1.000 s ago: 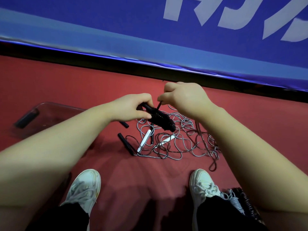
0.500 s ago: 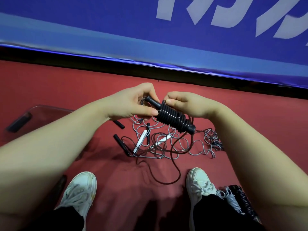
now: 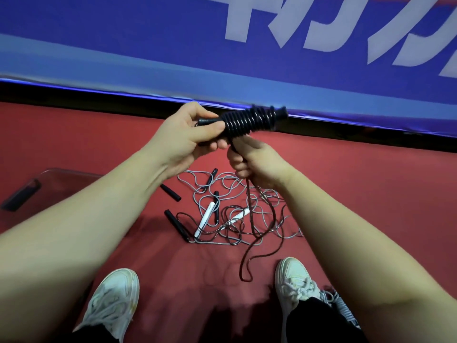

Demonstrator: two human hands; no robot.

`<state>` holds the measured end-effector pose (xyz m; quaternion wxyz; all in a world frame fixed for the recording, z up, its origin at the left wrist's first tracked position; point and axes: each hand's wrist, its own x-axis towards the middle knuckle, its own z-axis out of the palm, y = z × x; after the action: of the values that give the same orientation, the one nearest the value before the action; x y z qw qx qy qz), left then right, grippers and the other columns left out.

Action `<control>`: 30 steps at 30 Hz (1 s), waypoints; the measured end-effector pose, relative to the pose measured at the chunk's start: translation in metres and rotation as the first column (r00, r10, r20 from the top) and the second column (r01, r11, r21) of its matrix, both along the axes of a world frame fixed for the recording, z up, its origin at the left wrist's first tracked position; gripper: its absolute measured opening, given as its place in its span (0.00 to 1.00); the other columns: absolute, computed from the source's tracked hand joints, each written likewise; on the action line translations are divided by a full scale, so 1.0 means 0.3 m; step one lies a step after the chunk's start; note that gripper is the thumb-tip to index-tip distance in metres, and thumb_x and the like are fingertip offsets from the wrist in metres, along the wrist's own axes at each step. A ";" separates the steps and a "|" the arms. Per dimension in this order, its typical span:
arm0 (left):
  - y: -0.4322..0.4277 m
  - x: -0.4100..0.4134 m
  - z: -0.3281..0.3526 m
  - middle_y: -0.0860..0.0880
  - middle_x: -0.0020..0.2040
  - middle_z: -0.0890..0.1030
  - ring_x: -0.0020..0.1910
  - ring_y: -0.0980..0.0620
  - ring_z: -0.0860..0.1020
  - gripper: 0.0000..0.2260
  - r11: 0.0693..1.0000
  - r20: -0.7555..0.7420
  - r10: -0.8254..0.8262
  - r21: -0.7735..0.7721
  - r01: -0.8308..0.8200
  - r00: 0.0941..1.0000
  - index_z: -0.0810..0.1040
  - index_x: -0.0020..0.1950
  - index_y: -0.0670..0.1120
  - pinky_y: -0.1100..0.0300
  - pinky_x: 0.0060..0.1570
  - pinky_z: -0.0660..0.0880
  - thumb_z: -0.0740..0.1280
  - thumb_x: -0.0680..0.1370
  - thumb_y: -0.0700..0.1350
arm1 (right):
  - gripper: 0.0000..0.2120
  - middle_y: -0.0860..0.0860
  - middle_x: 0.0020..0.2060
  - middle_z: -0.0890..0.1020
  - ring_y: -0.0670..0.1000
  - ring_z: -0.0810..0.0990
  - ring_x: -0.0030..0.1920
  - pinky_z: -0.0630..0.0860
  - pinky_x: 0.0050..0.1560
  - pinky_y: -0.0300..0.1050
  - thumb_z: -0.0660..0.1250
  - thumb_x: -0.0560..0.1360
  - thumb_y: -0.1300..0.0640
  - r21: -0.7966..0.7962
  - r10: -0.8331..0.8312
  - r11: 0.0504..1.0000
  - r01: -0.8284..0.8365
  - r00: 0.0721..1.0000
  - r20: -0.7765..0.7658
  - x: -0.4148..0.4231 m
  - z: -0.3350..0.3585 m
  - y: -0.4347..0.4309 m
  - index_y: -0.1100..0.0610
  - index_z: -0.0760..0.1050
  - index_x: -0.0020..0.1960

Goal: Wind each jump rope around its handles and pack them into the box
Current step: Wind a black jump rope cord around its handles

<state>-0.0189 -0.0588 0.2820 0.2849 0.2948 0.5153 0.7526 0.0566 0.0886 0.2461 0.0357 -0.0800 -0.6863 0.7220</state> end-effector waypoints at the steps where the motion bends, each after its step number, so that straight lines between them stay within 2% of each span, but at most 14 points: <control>1: 0.004 -0.002 0.002 0.47 0.32 0.81 0.27 0.53 0.78 0.10 0.999 0.062 0.026 0.017 -0.028 0.998 0.67 0.44 0.44 0.68 0.29 0.74 0.63 0.76 0.31 | 0.11 0.46 0.26 0.64 0.43 0.57 0.25 0.55 0.24 0.34 0.50 0.83 0.55 0.088 -0.051 0.995 0.053 0.998 -0.030 -0.004 -0.006 -0.005 0.54 0.67 0.45; 3: 0.001 -0.010 -0.005 0.44 0.37 0.80 0.27 0.52 0.79 0.10 0.998 0.157 0.060 0.023 -0.064 0.986 0.67 0.44 0.44 0.68 0.29 0.74 0.62 0.77 0.31 | 0.12 0.46 0.28 0.66 0.44 0.60 0.25 0.57 0.26 0.36 0.52 0.83 0.55 0.369 -0.084 0.923 0.107 0.993 -0.078 -0.004 -0.007 -0.014 0.50 0.71 0.43; 5: -0.009 -0.019 -0.022 0.42 0.41 0.78 0.28 0.51 0.79 0.10 0.996 0.205 0.084 0.011 -0.088 0.975 0.68 0.43 0.44 0.67 0.30 0.75 0.62 0.77 0.30 | 0.10 0.44 0.31 0.72 0.40 0.68 0.27 0.65 0.30 0.34 0.54 0.82 0.55 0.657 -0.038 0.747 0.102 0.993 -0.111 -0.001 0.003 -0.014 0.48 0.74 0.47; 7: -0.015 -0.027 -0.033 0.42 0.43 0.78 0.29 0.50 0.81 0.09 0.995 0.223 0.101 -0.004 -0.102 0.970 0.68 0.42 0.44 0.66 0.32 0.77 0.63 0.77 0.31 | 0.10 0.46 0.44 0.80 0.40 0.77 0.43 0.73 0.46 0.37 0.58 0.81 0.54 0.811 0.001 0.575 0.103 0.992 -0.127 0.002 0.014 -0.006 0.53 0.76 0.57; 8: -0.017 -0.030 -0.034 0.42 0.43 0.78 0.30 0.50 0.81 0.09 0.994 0.226 0.106 -0.009 -0.107 0.968 0.69 0.42 0.44 0.66 0.32 0.77 0.63 0.76 0.31 | 0.12 0.49 0.51 0.81 0.45 0.78 0.51 0.73 0.53 0.43 0.60 0.80 0.54 0.854 0.008 0.508 0.113 0.991 -0.136 0.001 0.018 -0.002 0.55 0.76 0.59; 10: -0.018 -0.037 -0.034 0.41 0.43 0.79 0.30 0.50 0.82 0.09 0.992 0.225 0.122 -0.015 -0.122 0.967 0.69 0.43 0.44 0.66 0.32 0.78 0.64 0.76 0.31 | 0.13 0.52 0.52 0.82 0.52 0.78 0.53 0.73 0.55 0.50 0.60 0.80 0.53 0.888 -0.010 0.438 0.139 0.989 -0.150 0.002 0.027 -0.012 0.57 0.76 0.60; 14: -0.015 -0.049 -0.031 0.41 0.43 0.78 0.28 0.49 0.81 0.09 0.982 0.216 0.190 -0.024 -0.190 0.958 0.69 0.43 0.44 0.65 0.31 0.77 0.64 0.76 0.31 | 0.13 0.44 0.37 0.75 0.50 0.74 0.41 0.69 0.43 0.44 0.57 0.81 0.54 0.847 -0.077 0.509 0.155 0.988 -0.135 -0.011 0.012 -0.047 0.57 0.75 0.60; 19: -0.027 -0.087 0.007 0.42 0.42 0.78 0.27 0.51 0.80 0.10 0.954 0.296 0.270 0.047 -0.297 0.916 0.68 0.42 0.44 0.68 0.29 0.75 0.63 0.77 0.32 | 0.17 0.55 0.47 0.78 0.58 0.76 0.43 0.73 0.44 0.50 0.51 0.81 0.60 0.952 -0.195 0.296 0.082 0.981 -0.024 -0.005 -0.107 0.010 0.54 0.65 0.68; 20: -0.028 -0.090 0.009 0.42 0.42 0.78 0.27 0.51 0.80 0.09 0.953 0.307 0.271 0.050 -0.300 0.912 0.68 0.42 0.44 0.68 0.29 0.75 0.63 0.77 0.32 | 0.18 0.55 0.47 0.78 0.57 0.75 0.42 0.72 0.42 0.48 0.51 0.80 0.60 0.942 -0.231 0.330 0.056 0.973 0.023 0.004 -0.139 0.032 0.53 0.65 0.69; 23: -0.013 -0.072 -0.002 0.41 0.43 0.77 0.27 0.51 0.80 0.09 0.960 0.312 0.259 0.019 -0.278 0.914 0.68 0.43 0.44 0.68 0.28 0.75 0.64 0.77 0.32 | 0.17 0.54 0.46 0.76 0.54 0.74 0.41 0.71 0.43 0.46 0.54 0.81 0.59 0.817 -0.310 0.576 0.008 0.927 0.209 0.029 -0.226 0.102 0.56 0.63 0.69; 25: 0.007 -0.054 -0.010 0.41 0.43 0.78 0.27 0.50 0.80 0.09 0.964 0.295 0.255 -0.009 -0.264 0.921 0.68 0.43 0.43 0.67 0.28 0.75 0.65 0.76 0.31 | 0.25 0.55 0.52 0.75 0.54 0.75 0.50 0.74 0.56 0.50 0.61 0.78 0.58 0.714 -0.297 0.690 -0.120 0.852 0.431 0.047 -0.268 0.142 0.56 0.57 0.73; 27: 0.027 -0.047 -0.015 0.41 0.43 0.77 0.27 0.50 0.81 0.10 0.963 0.254 0.268 -0.037 -0.267 0.929 0.68 0.43 0.43 0.66 0.28 0.75 0.66 0.76 0.31 | 0.39 0.57 0.65 0.70 0.56 0.71 0.63 0.67 0.67 0.54 0.67 0.73 0.62 0.587 -0.227 0.782 -0.208 0.782 0.580 0.052 -0.282 0.153 0.54 0.48 0.77; 28: 0.034 -0.048 -0.019 0.41 0.44 0.77 0.27 0.49 0.81 0.10 0.961 0.234 0.275 -0.052 -0.270 0.933 0.69 0.43 0.43 0.66 0.28 0.75 0.66 0.75 0.31 | 0.42 0.58 0.70 0.65 0.57 0.68 0.66 0.66 0.68 0.53 0.66 0.72 0.65 0.503 -0.175 0.847 -0.171 0.805 0.567 0.044 -0.272 0.145 0.53 0.45 0.77; 30: 0.043 -0.051 -0.032 0.40 0.46 0.77 0.27 0.49 0.81 0.10 0.957 0.210 0.289 -0.077 -0.279 0.934 0.69 0.43 0.43 0.66 0.28 0.76 0.66 0.75 0.31 | 0.40 0.58 0.72 0.62 0.55 0.68 0.64 0.68 0.65 0.50 0.65 0.73 0.68 0.399 -0.172 0.917 0.016 0.917 0.359 0.014 -0.226 0.120 0.52 0.47 0.77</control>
<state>-0.0343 -0.0459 0.2725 0.2350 0.1260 0.5353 0.8015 0.0609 0.1247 0.1783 -0.0501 -0.2459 -0.8041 0.5389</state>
